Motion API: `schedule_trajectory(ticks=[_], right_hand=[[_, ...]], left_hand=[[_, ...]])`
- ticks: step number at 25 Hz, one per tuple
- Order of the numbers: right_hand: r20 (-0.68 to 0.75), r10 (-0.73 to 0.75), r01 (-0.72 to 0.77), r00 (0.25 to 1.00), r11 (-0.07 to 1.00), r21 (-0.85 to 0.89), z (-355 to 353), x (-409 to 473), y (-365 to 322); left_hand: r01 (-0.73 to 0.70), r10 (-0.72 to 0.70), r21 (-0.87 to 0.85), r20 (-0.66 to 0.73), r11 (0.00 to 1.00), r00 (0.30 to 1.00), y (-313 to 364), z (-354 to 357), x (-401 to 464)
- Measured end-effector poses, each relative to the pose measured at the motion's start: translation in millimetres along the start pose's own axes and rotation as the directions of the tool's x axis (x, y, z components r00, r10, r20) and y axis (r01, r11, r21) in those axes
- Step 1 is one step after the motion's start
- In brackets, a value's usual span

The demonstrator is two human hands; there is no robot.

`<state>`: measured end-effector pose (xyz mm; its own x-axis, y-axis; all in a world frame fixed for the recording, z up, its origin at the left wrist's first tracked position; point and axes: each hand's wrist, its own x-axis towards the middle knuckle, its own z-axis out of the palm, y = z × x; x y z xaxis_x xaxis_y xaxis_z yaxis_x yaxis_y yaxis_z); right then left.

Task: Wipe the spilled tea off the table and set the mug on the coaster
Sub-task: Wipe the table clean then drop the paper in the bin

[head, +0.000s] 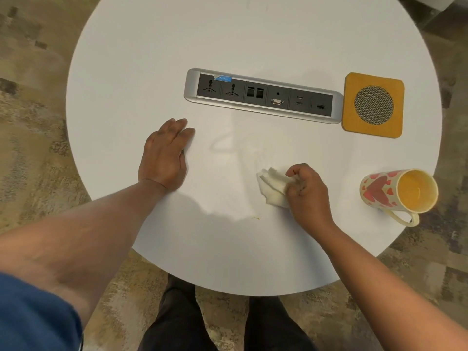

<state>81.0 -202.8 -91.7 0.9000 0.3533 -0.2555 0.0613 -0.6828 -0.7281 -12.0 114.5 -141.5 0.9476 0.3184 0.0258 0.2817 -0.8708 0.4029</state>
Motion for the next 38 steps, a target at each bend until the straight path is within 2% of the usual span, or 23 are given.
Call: schedule_trajectory(ticks=[3,5,8,13,21,23,25,27,29,31,33,35,38], right_hand=[[-0.094,-0.19,0.155,0.977,0.944,-0.293,4,-2,7],[-0.058,-0.294,0.239,0.954,0.865,-0.442,4,-8,12],[0.058,-0.33,0.313,0.942,0.808,-0.499,4,-20,11],[0.145,-0.213,0.258,0.966,0.805,-0.535,7,-40,8],[0.264,-0.189,0.293,0.946,0.846,-0.445,52,-77,-23],[0.303,-0.219,0.32,0.928,0.883,-0.342,69,-84,-34],[0.334,-0.222,0.28,0.916,0.95,-0.137,74,-86,-42],[0.234,-0.165,0.175,0.958,0.984,-0.02,66,-76,-42],[0.053,-0.116,0.12,0.992,0.989,-0.09,48,-56,-35],[-0.056,-0.126,0.112,0.991,0.974,-0.197,24,-33,-25],[-0.071,-0.143,0.115,0.987,0.945,-0.306,5,-12,-18],[-0.055,-0.097,0.069,0.994,0.923,-0.378,-3,1,-13],[-0.004,-0.073,0.065,0.997,0.915,-0.398,7,2,-15]], left_hand=[[-0.001,0.001,0.006,-0.006,1.0,1.0,-1,1,0],[-0.004,0.004,0.01,0.0,1.0,1.0,0,1,0],[-0.004,0.004,0.011,0.002,1.0,1.0,0,1,1],[-0.015,0.015,0.008,-0.004,1.0,1.0,-2,1,1],[-0.02,0.02,0.014,-0.014,1.0,1.0,-1,0,0],[-0.023,0.024,0.011,-0.017,1.0,1.0,-1,0,1],[-0.026,0.026,0.015,-0.014,1.0,1.0,-1,0,1],[-0.026,0.026,0.016,-0.009,1.0,1.0,-1,0,1],[-0.02,0.02,0.016,-0.011,1.0,1.0,-2,0,1],[-0.02,0.02,0.014,-0.011,1.0,1.0,-2,1,1],[-0.021,0.021,0.013,-0.009,1.0,1.0,-2,1,0],[-0.02,0.02,0.016,-0.005,1.0,1.0,-3,2,1],[-0.013,0.013,0.02,-0.002,1.0,1.0,-3,2,1]])
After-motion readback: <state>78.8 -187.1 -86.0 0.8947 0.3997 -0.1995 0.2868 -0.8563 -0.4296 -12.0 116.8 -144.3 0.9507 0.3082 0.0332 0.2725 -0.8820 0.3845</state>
